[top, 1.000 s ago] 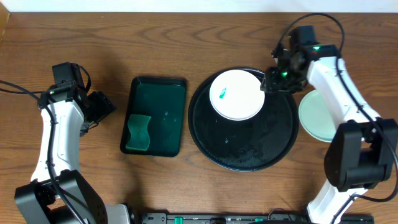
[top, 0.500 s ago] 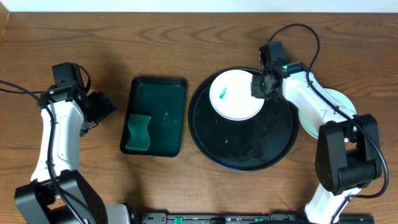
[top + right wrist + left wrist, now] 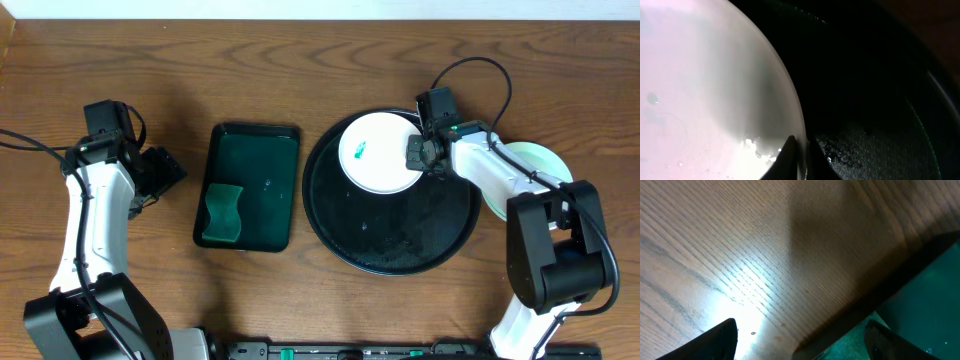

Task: Clean dirty plates on tray and stack at the side
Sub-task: 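Move the right gripper left and grip the white plate's right rim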

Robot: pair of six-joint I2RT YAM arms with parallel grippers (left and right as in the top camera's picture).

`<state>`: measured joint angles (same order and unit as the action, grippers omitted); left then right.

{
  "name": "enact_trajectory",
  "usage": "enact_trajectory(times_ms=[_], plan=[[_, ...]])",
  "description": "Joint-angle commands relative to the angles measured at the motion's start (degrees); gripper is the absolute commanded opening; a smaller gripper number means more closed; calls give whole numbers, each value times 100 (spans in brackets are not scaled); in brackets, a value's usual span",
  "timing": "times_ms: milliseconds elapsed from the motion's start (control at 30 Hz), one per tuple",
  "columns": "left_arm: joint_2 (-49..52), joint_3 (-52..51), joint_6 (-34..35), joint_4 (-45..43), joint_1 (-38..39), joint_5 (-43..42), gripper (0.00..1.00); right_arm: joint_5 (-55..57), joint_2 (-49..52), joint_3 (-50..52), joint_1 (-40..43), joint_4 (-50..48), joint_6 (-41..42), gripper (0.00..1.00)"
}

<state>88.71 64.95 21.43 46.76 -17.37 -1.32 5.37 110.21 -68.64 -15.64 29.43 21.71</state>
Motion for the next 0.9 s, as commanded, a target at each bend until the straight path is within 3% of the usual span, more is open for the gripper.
enact_trajectory(times_ms=[0, 467, 867], plan=[[-63, 103, 31, 35, -24, 35, 81, 125, -7, 15, -2, 20, 9, 1], [-63, 103, 31, 35, -24, 35, 81, 721, -501, -96, 138, 1073, -210, 1], [-63, 103, 31, 35, -24, 35, 81, 723, -498, -94, 136, 1064, -1753, 2]])
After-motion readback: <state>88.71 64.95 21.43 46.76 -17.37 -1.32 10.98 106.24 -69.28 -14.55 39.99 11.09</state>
